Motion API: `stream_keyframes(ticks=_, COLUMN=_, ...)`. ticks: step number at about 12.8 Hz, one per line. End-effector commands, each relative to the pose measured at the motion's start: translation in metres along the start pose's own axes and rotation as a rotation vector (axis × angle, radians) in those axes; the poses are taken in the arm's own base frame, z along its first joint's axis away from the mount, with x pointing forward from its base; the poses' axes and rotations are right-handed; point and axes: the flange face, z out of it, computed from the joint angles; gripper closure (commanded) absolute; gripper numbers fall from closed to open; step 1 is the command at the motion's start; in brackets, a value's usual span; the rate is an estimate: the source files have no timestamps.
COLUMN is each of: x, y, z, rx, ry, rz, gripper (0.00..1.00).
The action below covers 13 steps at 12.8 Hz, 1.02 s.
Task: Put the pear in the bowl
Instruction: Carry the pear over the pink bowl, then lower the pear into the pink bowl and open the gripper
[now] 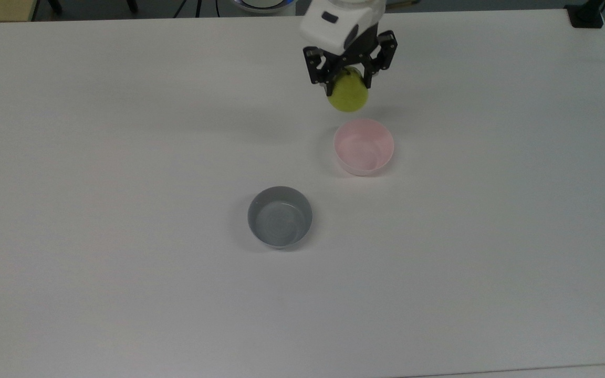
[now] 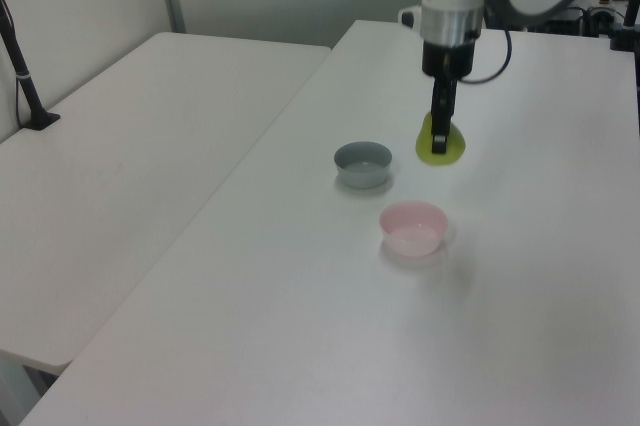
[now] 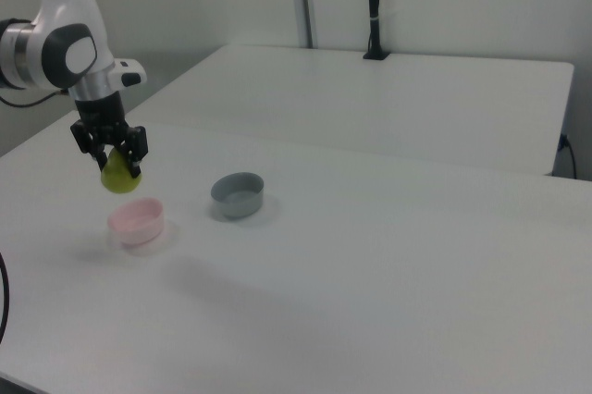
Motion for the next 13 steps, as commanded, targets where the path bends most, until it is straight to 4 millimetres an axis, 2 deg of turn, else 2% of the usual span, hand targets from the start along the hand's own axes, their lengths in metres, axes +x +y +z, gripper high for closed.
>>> stream_keyframes(ticks=1, x=0.004, y=-0.016, z=0.04, rx=-0.004, ry=0.044, rz=-0.031, gripper=1.0)
stream_keyframes(ticks=3, x=0.002, y=-0.021, z=0.065, rx=-0.018, ry=0.077, rz=-0.055, gripper=1.0)
stream_keyframes(ticks=12, x=0.022, y=-0.029, z=0.133, rx=-0.039, ry=0.109, rz=-0.08, gripper=1.0)
stream_keyframes(ticks=13, x=0.022, y=-0.029, z=0.133, rx=-0.04, ry=0.107, rz=-0.08, gripper=0.88)
